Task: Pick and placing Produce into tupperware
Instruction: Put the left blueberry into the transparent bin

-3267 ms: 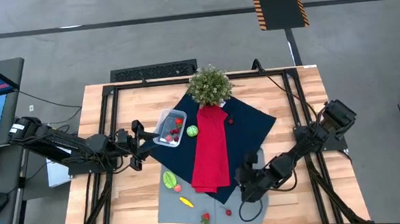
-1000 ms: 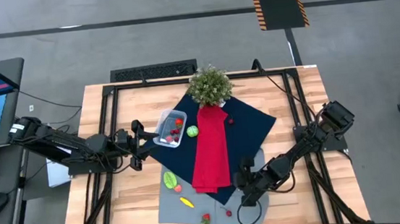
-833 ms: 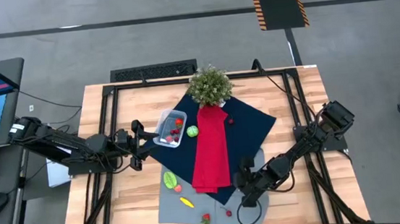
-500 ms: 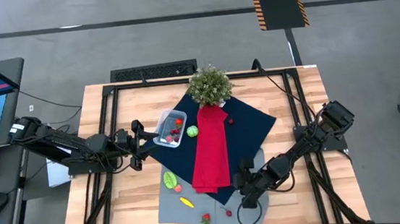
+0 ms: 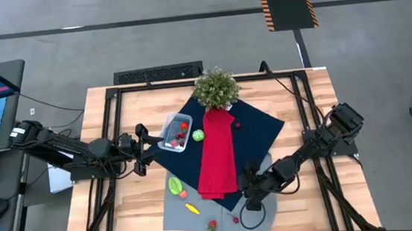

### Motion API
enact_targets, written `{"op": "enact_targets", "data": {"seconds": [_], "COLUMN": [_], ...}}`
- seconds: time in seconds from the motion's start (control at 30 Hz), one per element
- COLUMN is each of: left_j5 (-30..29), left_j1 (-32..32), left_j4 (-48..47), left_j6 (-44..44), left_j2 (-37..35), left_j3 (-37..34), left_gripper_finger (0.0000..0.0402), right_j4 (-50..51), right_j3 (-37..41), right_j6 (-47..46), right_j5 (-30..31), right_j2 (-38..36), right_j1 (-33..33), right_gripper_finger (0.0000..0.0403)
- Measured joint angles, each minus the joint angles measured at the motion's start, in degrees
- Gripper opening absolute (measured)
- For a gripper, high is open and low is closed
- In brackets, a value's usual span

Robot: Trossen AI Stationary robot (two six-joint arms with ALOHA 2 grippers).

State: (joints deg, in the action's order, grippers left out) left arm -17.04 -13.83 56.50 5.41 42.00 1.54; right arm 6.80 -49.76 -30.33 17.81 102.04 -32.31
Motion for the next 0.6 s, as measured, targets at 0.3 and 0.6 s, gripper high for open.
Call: {"op": "enact_targets", "data": {"seconds": [0.3, 0.6], "left_j5": [0.02, 0.00], "left_j1": [0.00, 0.01], "left_j4": [0.57, 0.61], "left_j6": [0.46, 0.46], "left_j2": [0.00, 0.00], "left_j3": [0.00, 0.00], "left_gripper_finger": [0.0203, 0.0203], "right_j4": [0.41, 0.45], "right_j3": [0.02, 0.02], "right_j6": [-0.55, -0.92], "right_j5": [-0.70, -0.70], "right_j2": [0.50, 0.50], "right_j1": [0.04, 0.25], "right_gripper_finger": [0.0140, 0.0119]}}
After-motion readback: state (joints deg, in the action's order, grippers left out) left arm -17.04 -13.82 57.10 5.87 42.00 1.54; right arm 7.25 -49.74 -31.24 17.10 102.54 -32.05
